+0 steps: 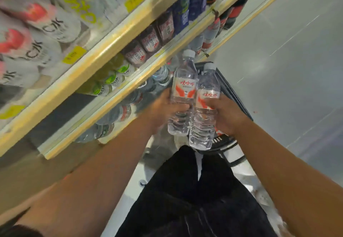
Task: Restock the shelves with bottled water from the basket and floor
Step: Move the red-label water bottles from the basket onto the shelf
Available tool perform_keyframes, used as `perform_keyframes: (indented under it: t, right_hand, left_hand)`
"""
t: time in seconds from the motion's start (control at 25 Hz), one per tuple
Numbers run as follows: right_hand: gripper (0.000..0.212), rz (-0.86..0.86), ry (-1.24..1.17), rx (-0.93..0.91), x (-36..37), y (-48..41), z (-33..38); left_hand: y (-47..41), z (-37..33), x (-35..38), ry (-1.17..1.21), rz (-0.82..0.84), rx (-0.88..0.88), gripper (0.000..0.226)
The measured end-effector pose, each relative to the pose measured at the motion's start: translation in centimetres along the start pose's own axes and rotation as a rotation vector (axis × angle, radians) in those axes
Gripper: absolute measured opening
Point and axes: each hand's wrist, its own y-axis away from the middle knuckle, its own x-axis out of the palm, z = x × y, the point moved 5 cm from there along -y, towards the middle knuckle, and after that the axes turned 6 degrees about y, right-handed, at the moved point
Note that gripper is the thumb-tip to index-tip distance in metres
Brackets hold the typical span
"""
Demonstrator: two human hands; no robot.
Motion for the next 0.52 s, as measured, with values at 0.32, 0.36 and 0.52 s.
perform_keyframes:
  t: [0.32, 0.36, 0.52]
  right_hand:
    - [0.04, 0.19, 0.226, 0.024, 6.7, 8.6, 1.8]
    - [0.039, 0.222, 0.243, 0.034, 7.5, 9.4, 1.6]
    - [0.022, 0.355, 0.428, 0.02, 10.5, 11.9, 1.0]
  left_hand:
    - [13.2, 1.8, 0.5, 0.262, -0.23, 0.148, 0.071]
    - [14.6, 2.6, 0.6, 0.312, -0.267, 0.171, 0.068]
    - [18.9, 5.6, 0.5, 0.432, -0.379, 0.24, 0.071]
